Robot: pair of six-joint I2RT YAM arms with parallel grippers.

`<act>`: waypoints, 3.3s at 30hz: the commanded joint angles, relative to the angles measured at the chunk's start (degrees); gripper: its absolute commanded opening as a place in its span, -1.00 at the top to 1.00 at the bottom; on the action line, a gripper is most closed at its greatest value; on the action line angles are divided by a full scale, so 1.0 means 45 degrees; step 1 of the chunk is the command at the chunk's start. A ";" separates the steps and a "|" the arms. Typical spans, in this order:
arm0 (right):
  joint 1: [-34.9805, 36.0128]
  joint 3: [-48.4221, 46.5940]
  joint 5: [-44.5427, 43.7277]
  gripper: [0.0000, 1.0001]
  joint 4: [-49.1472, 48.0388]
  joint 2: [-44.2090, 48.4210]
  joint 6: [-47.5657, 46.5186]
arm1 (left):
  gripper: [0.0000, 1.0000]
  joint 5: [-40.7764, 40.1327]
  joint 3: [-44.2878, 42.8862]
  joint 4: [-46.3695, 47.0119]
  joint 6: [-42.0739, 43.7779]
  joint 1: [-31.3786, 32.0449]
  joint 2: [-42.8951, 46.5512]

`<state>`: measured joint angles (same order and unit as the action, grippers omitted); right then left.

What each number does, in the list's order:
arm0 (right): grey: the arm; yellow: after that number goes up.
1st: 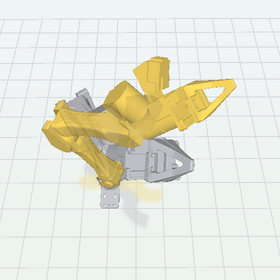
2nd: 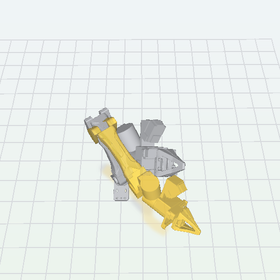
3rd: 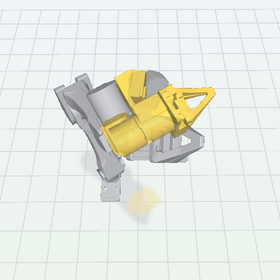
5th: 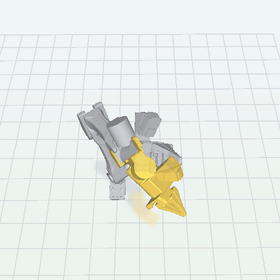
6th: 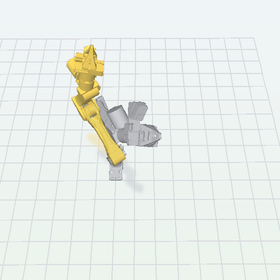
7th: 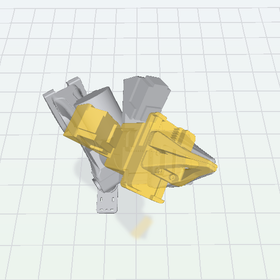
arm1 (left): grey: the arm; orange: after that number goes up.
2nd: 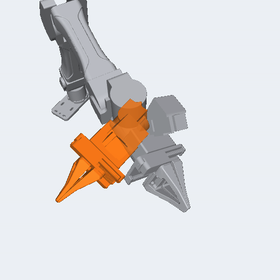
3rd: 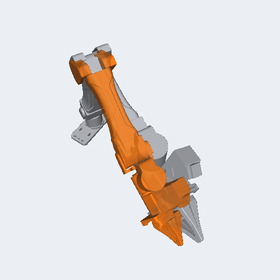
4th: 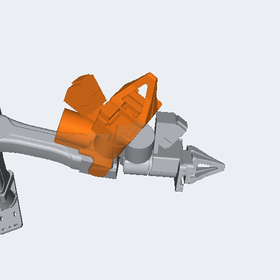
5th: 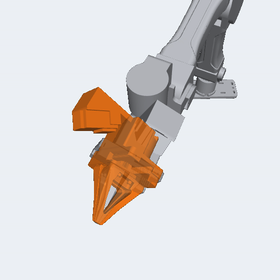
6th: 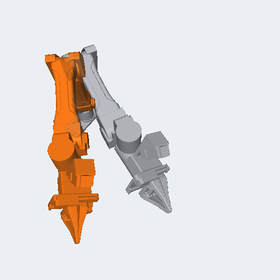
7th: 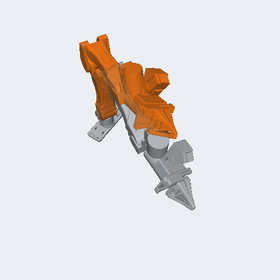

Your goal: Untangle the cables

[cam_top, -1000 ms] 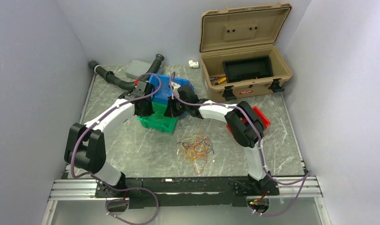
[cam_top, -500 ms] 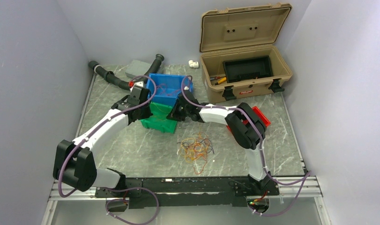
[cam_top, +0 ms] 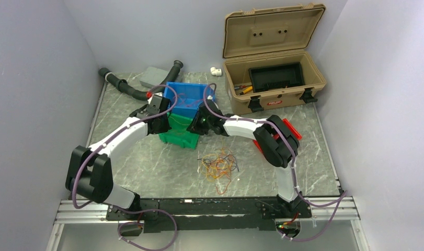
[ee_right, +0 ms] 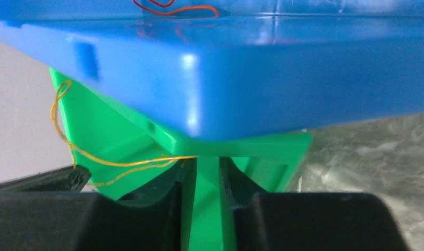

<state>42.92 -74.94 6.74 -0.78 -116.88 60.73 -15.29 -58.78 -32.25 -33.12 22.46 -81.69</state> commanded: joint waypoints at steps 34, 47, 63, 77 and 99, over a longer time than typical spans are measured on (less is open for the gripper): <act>-0.1018 0.6295 -0.0030 -0.18 -0.1901 0.8551 -0.5003 | 0.01 0.2503 -0.1505 -0.0612 0.2097 0.0484 0.1363; -0.1484 1.0865 0.0030 -0.45 -0.0594 1.5239 -0.6186 | -0.76 0.7251 0.1450 0.4339 0.2740 0.3726 0.2559; -0.1482 1.1429 0.1716 -0.46 -0.0161 1.4920 -0.6789 | 0.03 0.7953 0.0306 0.3851 0.2515 0.5227 -0.1171; -0.0955 1.2577 0.2292 -0.33 -0.3223 1.1895 -0.5509 | 1.00 0.7209 0.0451 0.2969 0.2839 0.5237 0.1626; -0.1177 1.1170 -0.8930 1.00 0.5363 1.5813 -0.1556 | 1.00 -0.1778 -0.3262 -0.1157 0.4097 0.4709 0.6814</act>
<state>37.85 -24.67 -21.32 15.46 -52.27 48.47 -11.40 -70.54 -35.86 -17.98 44.25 -54.70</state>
